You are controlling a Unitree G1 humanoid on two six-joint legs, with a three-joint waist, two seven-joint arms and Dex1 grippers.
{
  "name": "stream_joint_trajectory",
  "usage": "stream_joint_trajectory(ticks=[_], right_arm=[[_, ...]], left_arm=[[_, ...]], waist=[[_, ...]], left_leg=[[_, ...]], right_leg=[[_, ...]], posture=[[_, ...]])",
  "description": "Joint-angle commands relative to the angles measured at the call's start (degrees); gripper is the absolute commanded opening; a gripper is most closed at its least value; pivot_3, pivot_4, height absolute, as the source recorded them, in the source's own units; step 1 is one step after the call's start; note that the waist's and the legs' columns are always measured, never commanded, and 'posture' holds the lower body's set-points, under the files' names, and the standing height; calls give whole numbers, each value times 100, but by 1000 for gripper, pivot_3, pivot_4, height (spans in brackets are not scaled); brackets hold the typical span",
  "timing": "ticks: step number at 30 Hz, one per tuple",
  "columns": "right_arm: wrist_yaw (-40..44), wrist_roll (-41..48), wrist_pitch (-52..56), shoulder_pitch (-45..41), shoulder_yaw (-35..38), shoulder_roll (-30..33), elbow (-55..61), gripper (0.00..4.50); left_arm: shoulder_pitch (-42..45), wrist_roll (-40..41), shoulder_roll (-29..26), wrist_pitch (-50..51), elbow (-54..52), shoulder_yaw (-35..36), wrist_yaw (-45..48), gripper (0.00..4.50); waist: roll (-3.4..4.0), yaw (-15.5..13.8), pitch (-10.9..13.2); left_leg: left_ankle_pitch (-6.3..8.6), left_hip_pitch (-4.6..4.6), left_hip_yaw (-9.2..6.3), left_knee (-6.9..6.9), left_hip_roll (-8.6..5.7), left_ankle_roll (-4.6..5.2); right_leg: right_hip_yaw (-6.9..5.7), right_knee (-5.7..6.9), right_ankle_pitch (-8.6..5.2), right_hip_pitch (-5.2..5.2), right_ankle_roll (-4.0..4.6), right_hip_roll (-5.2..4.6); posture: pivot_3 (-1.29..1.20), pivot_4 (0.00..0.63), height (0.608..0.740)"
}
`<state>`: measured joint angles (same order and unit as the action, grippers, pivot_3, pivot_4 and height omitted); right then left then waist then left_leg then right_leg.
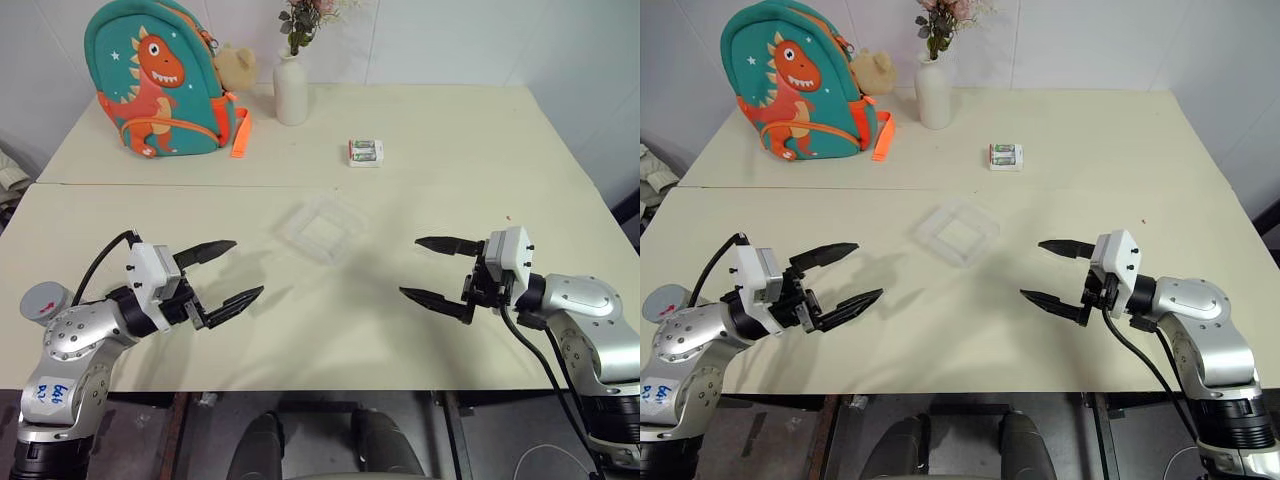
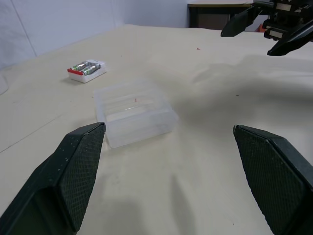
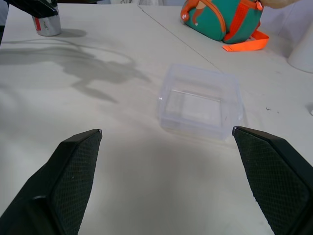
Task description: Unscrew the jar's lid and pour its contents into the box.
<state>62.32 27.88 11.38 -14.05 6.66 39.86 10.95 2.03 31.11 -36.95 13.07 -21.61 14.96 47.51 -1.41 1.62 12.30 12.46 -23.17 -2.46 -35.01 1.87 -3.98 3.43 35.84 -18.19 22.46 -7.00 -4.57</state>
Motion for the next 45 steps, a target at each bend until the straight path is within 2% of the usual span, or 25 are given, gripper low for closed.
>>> stream_joint_trajectory(ticks=[1,7,13,17,19,21,25,30,38,45], right_arm=[[60,102,-15,-169,-52,-40,94,4500],[280,108,-26,-541,-289,-118,-148,4500],[498,314,197,-1366,-687,-567,-330,4500],[644,429,282,-1885,-868,-897,-540,4500],[722,478,313,-2126,-928,-1063,-707,4500],[799,480,317,-2299,-996,-1208,-849,4500],[1025,489,321,-2562,-1101,-1397,-1079,4500],[1225,421,232,-2687,-1169,-1579,-1306,4500],[1279,329,72,-2811,-1176,-1790,-1502,4500],[1257,297,47,-2819,-1139,-1803,-1481,4500]], left_arm=[[-36,-17,-7,-80,-199,115,-87,4456],[-259,-38,54,-91,-415,250,-352,4456],[-1103,-276,639,-249,-1261,664,-1299,4456],[-2002,-788,1274,-425,-1872,795,-1987,4456],[-2437,-974,1710,-505,-2139,905,-2410,4456],[-2840,-1088,2112,-611,-2344,1008,-2715,4456],[-3609,-1067,2899,-726,-2705,1228,-3229,4456],[-4508,-1275,3598,-1179,-2820,1182,-3358,4456],[-4641,-1323,4457,-1474,-2536,1316,-4134,4456],[-4143,-1339,4483,-1375,-2286,1427,-4891,4456]], waist=[[0,5,0],[0,-1,0],[-1,39,-1],[-2,13,-1],[-2,10,-1],[-5,7,-3],[-9,2,-5],[-14,9,-7],[-15,24,-7],[-15,16,-7]], left_leg=[[0,0,0,0,0,0],[0,0,1,-1,0,0],[2,2,6,0,5,-1],[6,0,7,0,4,-3],[7,-1,7,-2,4,-4],[7,-2,7,-2,4,-3],[8,-3,7,-5,4,-3],[11,-8,17,-8,5,0],[21,-20,26,-8,5,8],[32,-24,26,-8,5,17]], right_leg=[[0,0,0,0,0,0],[1,0,0,0,0,0],[3,1,2,3,-2,1],[7,-1,26,3,-45,1],[7,-6,25,3,-42,1],[6,-16,8,1,-2,1],[4,-21,6,0,5,1],[7,-42,6,1,10,0],[9,-84,12,0,24,0],[8,-85,12,2,23,1]], posture=[[0,150,740],[0,150,740],[0,150,740],[0,150,740],[0,150,740],[0,150,740],[0,150,740],[0,150,740],[0,150,740],[0,150,740]])
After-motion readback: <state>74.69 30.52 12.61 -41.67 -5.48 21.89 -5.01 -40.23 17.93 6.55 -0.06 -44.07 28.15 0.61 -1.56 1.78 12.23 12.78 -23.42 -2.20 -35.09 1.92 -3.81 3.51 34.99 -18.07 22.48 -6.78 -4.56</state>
